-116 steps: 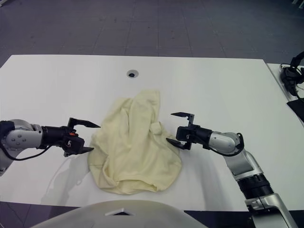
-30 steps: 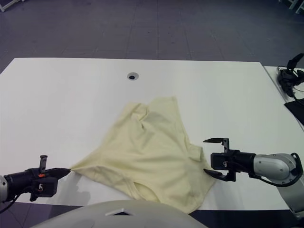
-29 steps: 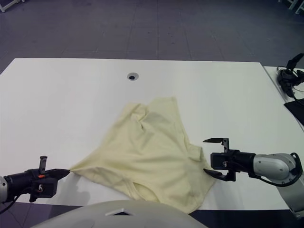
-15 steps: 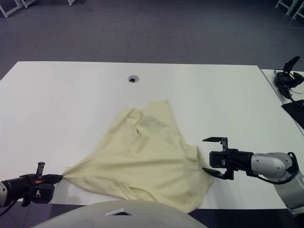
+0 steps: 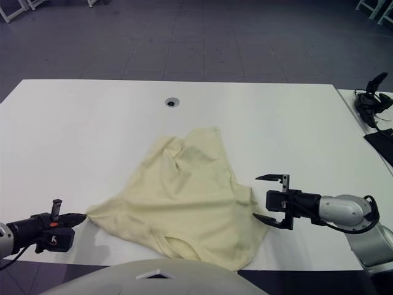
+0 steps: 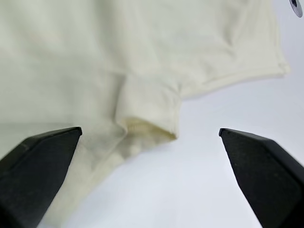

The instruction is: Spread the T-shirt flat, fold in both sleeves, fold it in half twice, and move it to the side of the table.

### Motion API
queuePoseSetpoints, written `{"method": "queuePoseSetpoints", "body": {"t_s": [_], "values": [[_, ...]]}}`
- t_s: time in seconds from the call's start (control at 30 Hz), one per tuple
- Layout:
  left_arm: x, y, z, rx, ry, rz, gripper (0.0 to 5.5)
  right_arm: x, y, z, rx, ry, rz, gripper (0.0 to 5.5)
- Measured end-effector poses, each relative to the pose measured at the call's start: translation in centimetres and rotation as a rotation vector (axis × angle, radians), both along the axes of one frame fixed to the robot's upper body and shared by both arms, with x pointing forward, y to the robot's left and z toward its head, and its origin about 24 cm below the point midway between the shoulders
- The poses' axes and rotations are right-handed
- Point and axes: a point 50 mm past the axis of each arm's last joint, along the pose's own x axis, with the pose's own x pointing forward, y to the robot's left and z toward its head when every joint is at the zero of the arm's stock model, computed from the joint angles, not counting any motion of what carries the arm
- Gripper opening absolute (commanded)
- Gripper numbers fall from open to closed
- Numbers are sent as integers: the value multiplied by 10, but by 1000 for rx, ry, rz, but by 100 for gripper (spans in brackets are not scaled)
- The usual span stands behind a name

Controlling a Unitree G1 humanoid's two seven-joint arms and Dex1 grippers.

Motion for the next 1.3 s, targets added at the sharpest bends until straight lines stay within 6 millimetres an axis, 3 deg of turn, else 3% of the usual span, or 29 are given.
{"method": "queuePoseSetpoints", "body": {"t_s": [0.17, 0.53, 0.63, 0.77, 0.87, 0.93, 1.07, 1.17, 1.3], "values": [[-1, 2, 3, -23, 46, 37, 115, 2, 5, 13, 108, 21, -20, 540], [6, 1, 9, -68, 28, 57, 303, 10, 10, 23, 136, -2, -42, 540], [13, -3, 19, -146, 5, 70, 347, 19, 15, 29, 183, -67, -63, 540], [60, -13, 52, -307, -210, 73, 413, 47, 26, 46, 275, -246, -122, 540], [102, -19, 67, -362, -385, 98, 461, 68, 33, 44, 305, -323, -170, 540], [131, -26, 63, -379, -446, 131, 495, 84, 38, 37, 300, -350, -194, 540], [190, -64, 26, -390, -413, 163, 538, 124, 54, 13, 239, -388, -206, 540], [212, -89, 16, -432, -391, 148, 538, 144, 60, 2, 175, -415, -196, 540], [231, -113, 20, -491, -405, 129, 538, 162, 68, -5, 122, -454, -163, 540]]}}
